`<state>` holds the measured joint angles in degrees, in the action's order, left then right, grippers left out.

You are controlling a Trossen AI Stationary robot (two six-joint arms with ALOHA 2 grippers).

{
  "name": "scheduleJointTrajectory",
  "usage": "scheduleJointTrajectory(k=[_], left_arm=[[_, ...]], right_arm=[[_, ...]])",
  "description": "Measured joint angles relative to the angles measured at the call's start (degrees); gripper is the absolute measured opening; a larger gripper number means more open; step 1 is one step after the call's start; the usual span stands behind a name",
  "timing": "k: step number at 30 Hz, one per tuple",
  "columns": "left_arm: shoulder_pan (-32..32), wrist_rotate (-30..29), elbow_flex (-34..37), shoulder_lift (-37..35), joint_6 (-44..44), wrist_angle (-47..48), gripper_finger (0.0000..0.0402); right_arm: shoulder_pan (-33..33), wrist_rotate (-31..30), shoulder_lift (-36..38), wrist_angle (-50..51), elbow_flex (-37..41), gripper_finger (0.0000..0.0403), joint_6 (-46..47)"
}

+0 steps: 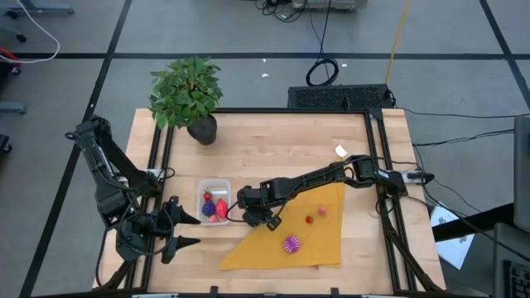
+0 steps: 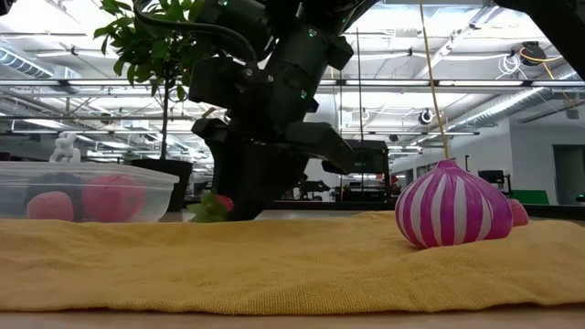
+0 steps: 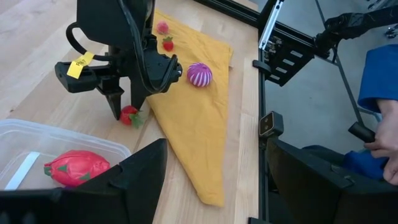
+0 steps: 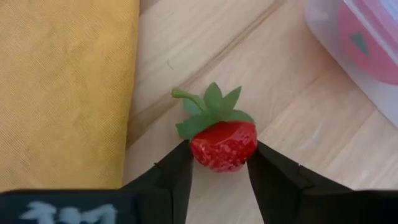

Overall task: Pick and placing Produce into tupperware
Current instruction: Put the left red strawberry into the transparent bin

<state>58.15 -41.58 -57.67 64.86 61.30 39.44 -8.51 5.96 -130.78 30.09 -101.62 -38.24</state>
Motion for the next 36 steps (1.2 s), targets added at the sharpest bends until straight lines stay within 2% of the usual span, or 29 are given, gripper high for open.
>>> scheduleJointTrajectory(k=[4, 8, 17, 29, 36], left_arm=[[0.0, 0.0, 0.0, 0.0, 0.0, 0.0, 0.0280], [0.0, 0.0, 0.0, 0.0, 0.0, 0.0, 0.0280], [0.0, 0.0, 0.0, 0.0, 0.0, -0.1, 0.0280], [0.0, -0.5, 0.0, 0.0, 0.3, -1.4, 0.0280], [-0.3, -3.2, 0.0, 0.3, -4.3, -5.3, 0.0280]], right_arm=[[-0.1, -0.7, 0.1, -0.1, 0.0, 0.0129, 0.1], [-0.8, -4.1, 0.2, -0.7, 0.0, 0.0130, 0.0], [-1.2, -4.9, 0.3, -1.4, 0.0, 0.0129, 1.1], [-1.7, -4.6, 8.3, -4.3, 0.0, 0.0128, 7.9], [-4.0, -2.6, 12.9, -7.1, 0.0, 0.0128, 12.6]])
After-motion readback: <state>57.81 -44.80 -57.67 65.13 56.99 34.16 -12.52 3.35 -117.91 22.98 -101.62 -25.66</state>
